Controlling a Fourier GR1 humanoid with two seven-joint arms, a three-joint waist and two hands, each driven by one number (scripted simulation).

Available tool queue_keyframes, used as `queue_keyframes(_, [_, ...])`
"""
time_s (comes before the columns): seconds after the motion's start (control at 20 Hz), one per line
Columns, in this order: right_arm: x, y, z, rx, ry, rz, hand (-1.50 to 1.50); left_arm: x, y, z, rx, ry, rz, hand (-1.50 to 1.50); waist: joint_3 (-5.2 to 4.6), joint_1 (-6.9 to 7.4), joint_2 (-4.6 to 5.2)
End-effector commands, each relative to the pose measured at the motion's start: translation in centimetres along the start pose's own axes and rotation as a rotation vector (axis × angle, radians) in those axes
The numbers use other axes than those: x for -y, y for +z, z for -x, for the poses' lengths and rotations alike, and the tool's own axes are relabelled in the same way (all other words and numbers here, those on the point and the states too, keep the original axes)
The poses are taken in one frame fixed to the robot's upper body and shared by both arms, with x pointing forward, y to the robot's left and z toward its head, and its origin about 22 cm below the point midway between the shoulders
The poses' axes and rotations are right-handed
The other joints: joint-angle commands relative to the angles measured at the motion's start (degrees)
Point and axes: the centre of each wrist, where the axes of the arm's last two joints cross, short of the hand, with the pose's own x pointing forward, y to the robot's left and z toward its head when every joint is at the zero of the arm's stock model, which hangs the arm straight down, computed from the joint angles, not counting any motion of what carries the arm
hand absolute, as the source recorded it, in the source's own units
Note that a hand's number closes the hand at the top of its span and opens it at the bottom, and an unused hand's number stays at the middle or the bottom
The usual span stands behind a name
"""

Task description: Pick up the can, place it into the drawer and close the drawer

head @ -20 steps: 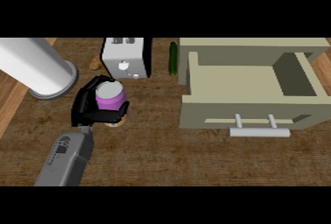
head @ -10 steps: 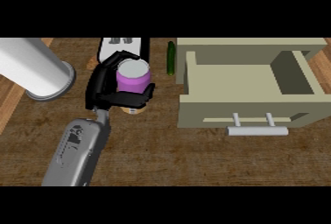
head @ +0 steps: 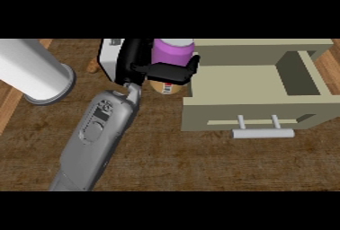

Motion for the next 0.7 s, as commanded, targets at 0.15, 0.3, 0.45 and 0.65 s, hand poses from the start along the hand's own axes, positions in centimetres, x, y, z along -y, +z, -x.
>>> queue_keyframes(0.15, [-0.1, -0.6, 0.5, -0.006, -0.001, -0.006, -1.5, 4.0, -2.3, -3.4, 0.031, -0.021, 0.026, 1.5, 0.0, -0.11, 0.07])
queue_keyframes(0.3, [0.0, -1.0, 0.4, 0.0, -0.005, -0.002, -1.5, 5.6, -3.8, -5.5, 0.012, -0.03, 0.007, 1.5, 0.01, -0.41, 0.11])
queue_keyframes(0.45, [2.3, 0.0, -0.6, -0.001, -0.001, -0.012, -1.5, 6.6, -4.5, -5.5, -0.013, -0.031, -0.002, 1.5, 0.03, -1.17, 0.11])
queue_keyframes(0.65, [-0.5, -0.5, 1.4, -0.002, -0.008, -0.017, -1.5, 7.9, -6.3, -7.1, -0.027, -0.056, -0.002, 1.5, 0.06, -1.48, 0.38])
